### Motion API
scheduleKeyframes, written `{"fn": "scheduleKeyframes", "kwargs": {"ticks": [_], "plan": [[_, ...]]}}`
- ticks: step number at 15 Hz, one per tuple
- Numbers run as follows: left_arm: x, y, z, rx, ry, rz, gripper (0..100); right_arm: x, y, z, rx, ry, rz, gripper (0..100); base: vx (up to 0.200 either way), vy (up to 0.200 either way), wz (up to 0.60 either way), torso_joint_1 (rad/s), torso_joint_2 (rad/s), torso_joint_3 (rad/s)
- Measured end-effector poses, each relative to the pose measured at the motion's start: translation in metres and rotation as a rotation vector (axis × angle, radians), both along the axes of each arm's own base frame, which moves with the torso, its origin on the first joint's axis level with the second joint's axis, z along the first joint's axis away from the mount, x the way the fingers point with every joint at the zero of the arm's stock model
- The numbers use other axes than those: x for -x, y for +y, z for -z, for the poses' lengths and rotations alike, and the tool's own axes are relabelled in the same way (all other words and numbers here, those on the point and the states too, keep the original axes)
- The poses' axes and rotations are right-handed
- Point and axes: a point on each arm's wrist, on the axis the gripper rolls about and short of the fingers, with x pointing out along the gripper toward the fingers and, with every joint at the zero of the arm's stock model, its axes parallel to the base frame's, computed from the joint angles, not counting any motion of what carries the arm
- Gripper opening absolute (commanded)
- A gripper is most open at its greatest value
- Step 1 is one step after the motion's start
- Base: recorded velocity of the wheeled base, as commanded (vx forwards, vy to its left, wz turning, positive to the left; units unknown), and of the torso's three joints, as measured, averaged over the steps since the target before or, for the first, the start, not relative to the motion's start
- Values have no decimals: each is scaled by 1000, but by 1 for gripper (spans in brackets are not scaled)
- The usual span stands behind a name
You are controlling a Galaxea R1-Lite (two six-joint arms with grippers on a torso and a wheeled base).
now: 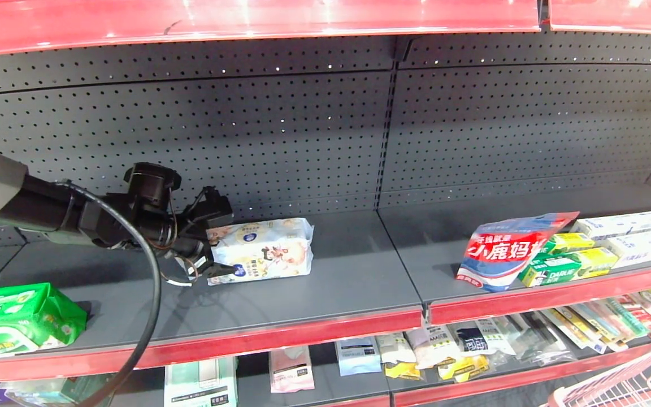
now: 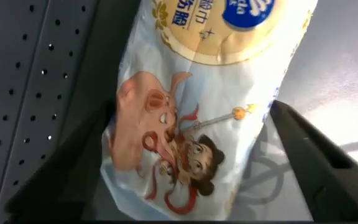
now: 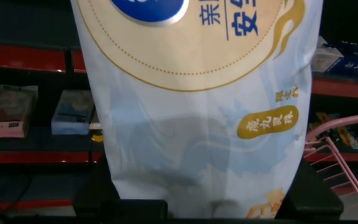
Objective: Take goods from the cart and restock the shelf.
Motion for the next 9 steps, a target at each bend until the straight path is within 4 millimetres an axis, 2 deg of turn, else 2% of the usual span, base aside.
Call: {"fn": "scheduleKeyframes", "kwargs": {"ticks": [5, 9], "plan": [[3, 0, 2, 3, 14, 13, 0, 0, 0, 1, 0, 2, 0, 0, 0, 0, 0, 0, 0, 0], [21, 1, -7, 33, 40, 55, 0, 0, 0, 1, 2, 2, 0, 0, 0, 0, 0, 0, 0, 0]]}}
